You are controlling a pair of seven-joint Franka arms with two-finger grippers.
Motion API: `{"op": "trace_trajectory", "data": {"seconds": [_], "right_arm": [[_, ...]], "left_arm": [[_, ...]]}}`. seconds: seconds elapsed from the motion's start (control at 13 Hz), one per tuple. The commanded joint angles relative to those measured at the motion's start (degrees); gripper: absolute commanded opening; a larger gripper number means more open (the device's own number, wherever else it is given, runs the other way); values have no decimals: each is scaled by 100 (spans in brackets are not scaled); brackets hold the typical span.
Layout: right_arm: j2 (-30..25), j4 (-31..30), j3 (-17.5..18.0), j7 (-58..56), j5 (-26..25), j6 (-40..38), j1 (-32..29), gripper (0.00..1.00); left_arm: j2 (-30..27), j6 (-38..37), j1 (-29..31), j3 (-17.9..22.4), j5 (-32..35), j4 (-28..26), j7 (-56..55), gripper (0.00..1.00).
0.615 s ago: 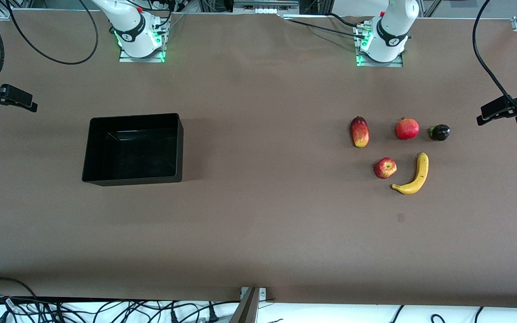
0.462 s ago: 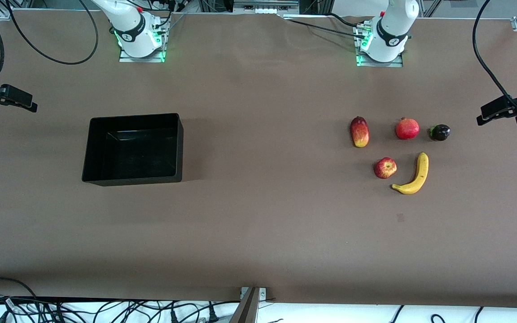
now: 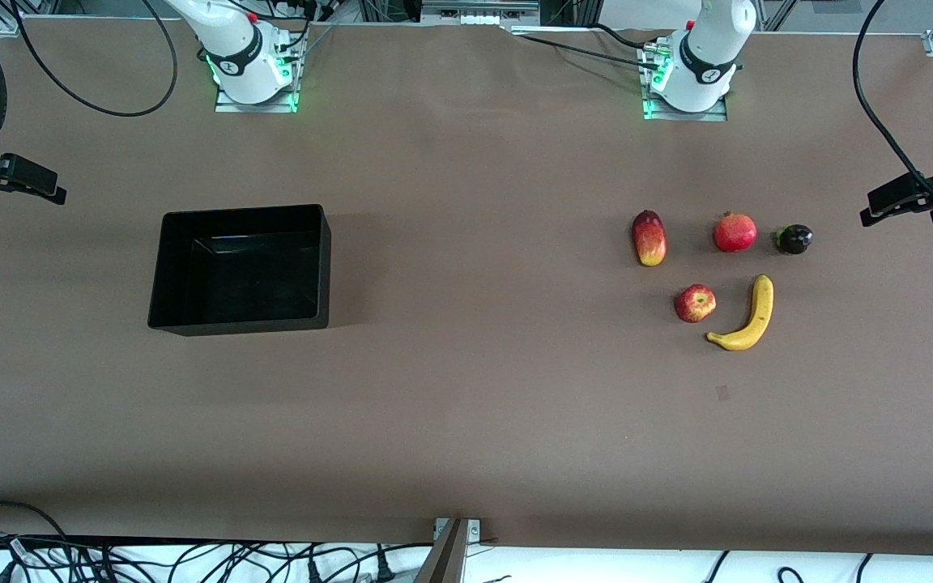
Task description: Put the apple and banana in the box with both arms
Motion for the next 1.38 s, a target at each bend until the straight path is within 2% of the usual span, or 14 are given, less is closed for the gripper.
{"op": "trace_trajectory", "data": {"seconds": [0.0,0.08,0.15,0.31,0.38,0.62,0.69,0.77,0.85,1.15,1.23,1.31], "right_arm": [[260,-183,24,62,-408,-348,-27,100],[295,-385,24,114,-392,-342,-27,100],[321,-753,24,132,-383,93,-27,100],[190,-1911,-20,133,-331,1628,-44,100],[172,-2412,-203,133,-322,2340,-44,100],[181,-3810,-458,133,-296,4615,-53,100],[164,-4389,-503,141,-174,5633,-53,100],[224,-4734,-512,141,-59,6313,-53,100],[329,-4903,-512,133,-49,6651,-53,100],[726,-4957,-503,54,-23,6689,-53,99],[735,-5018,-503,53,-14,6681,-53,84],[787,-5028,-495,53,-14,6680,-53,57]], "left_arm": [[67,-19,16,3,-54,131,8,100],[67,-19,25,3,-54,131,8,100],[67,-19,25,3,-54,131,8,100],[67,-19,25,3,-54,131,8,100],[67,-19,25,3,-54,131,8,100],[67,-19,25,3,-54,131,8,100],[67,-19,25,3,-54,131,8,100],[67,-19,25,3,-54,131,8,100],[67,-19,25,3,-54,131,8,100],[67,-19,25,3,-54,131,8,100],[67,-19,25,3,-54,131,8,100],[67,-19,25,3,-54,131,8,100]]}}
